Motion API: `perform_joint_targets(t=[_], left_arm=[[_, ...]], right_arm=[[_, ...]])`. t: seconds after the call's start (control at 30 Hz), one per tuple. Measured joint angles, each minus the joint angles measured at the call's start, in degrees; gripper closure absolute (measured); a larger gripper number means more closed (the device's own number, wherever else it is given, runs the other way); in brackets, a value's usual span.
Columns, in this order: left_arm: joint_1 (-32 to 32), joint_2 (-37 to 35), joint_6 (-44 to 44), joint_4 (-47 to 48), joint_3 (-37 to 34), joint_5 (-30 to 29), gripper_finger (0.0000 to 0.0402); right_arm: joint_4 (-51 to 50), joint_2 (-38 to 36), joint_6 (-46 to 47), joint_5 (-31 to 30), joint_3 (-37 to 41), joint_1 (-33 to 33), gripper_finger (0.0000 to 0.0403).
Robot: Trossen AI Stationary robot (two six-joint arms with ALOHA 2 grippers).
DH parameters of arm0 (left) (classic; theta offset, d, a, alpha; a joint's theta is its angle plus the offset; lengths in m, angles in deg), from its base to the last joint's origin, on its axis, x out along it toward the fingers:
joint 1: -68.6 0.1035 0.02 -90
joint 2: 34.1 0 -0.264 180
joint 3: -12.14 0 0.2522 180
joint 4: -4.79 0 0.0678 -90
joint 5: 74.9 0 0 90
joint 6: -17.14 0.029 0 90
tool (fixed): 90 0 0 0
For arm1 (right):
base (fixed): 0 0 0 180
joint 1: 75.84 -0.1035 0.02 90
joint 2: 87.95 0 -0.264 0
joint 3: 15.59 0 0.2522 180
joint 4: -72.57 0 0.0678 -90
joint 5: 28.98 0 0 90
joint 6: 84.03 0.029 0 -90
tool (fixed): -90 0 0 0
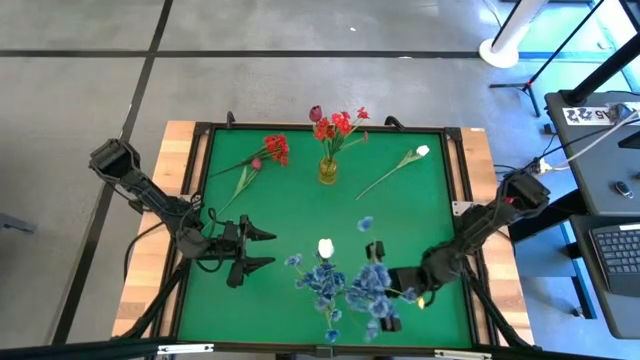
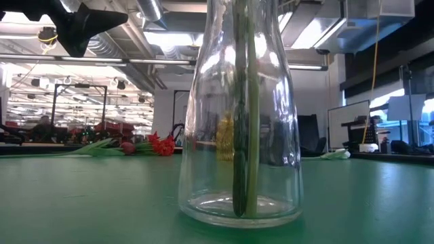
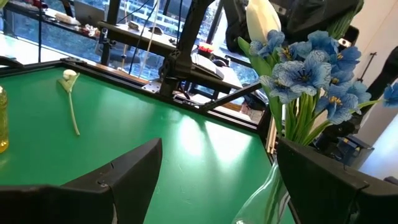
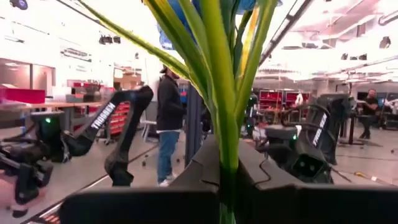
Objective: Sort flowers into vase by color
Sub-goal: Put the blue flowers into the transparent vase
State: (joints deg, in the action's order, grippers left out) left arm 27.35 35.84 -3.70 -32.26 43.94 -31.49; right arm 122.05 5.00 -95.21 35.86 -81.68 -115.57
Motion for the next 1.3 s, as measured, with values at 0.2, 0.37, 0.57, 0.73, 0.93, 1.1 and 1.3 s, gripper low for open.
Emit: perform_joint_targets(t=[0.2, 0.37, 0.57, 0.73, 0.93, 1.1, 1.3], left_arm=[[0.00, 0.00, 0.02, 0.03, 0.00, 0.00, 0.0090], [0.00, 0.00, 0.06, 0.14, 0.00, -0.02, 0.0090], [0.00, 0.00, 0.44, 0.34, 0.00, -0.46, 0.0090], [0.00, 0.00, 0.46, 0.33, 0.00, -0.48, 0.0090], [0.00, 0.00, 0.48, 0.31, 0.00, -0.48, 0.0090], [0.00, 0.00, 0.48, 0.31, 0.00, -0.50, 0.0090], [0.00, 0.00, 0.48, 0.29, 0.00, -0.50, 0.0090]], right_arm=[[1.62, 2.12, 4.00, 3.88, 0.00, 2.23, 0.0397], [-0.33, 2.92, 7.70, 4.25, 0.00, 2.76, 0.0394], [-4.58, 2.92, 8.98, 2.69, 0.00, 2.68, 0.0395], [-7.41, 2.92, 10.89, 1.78, 0.00, 2.76, 0.0389], [-8.80, 2.92, 11.05, 1.77, 0.00, 2.76, 0.0383], [-8.98, 2.92, 11.24, 1.65, 0.00, 2.76, 0.0337], [-10.62, 2.90, 12.72, 1.64, 0.00, 2.68, 0.0233]])
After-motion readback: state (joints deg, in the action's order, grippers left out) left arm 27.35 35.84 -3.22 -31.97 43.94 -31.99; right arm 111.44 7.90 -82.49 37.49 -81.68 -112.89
